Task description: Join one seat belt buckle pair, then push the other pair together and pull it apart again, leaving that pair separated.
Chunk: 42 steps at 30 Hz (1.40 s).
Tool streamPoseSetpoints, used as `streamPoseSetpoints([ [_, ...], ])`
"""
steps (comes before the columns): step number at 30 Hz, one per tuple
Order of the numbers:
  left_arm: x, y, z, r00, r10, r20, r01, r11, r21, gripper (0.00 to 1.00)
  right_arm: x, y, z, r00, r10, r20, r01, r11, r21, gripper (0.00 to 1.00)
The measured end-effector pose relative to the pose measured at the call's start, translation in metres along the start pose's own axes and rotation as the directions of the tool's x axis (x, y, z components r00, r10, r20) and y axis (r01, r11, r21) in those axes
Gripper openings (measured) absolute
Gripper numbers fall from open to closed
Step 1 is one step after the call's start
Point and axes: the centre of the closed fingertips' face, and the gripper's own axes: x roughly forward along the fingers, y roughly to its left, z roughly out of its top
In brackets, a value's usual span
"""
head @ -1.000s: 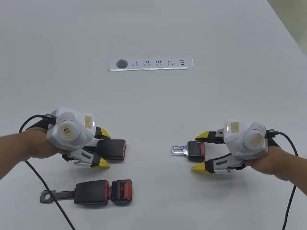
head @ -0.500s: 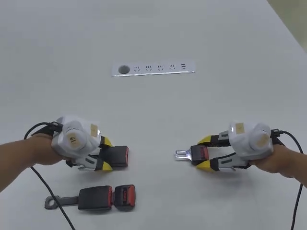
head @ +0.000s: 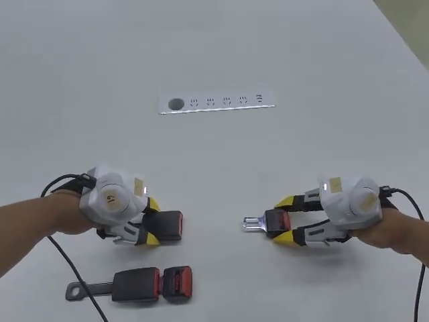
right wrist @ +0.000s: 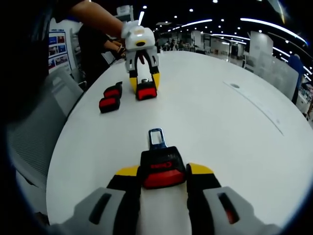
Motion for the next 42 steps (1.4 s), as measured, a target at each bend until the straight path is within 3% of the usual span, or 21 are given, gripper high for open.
streamPoseSetpoints([
  [19, -0.002, -0.004, -0.001, 0.9999, 0.003, -0.014, -0.003, 1.0, -0.011, 0.35, 0.037, 0.014, 0.032, 0.9983, 0.02, 0.055, -0.019, 1.0, -0.01, 0.37],
  [42, 0.0, -0.004, -0.001, 0.9991, 0.002, -0.041, -0.002, 1.0, -0.011, 0.35, 0.08, 0.018, 0.072, 0.994, 0.044, 0.101, -0.042, 0.999, -0.017, 0.37],
])
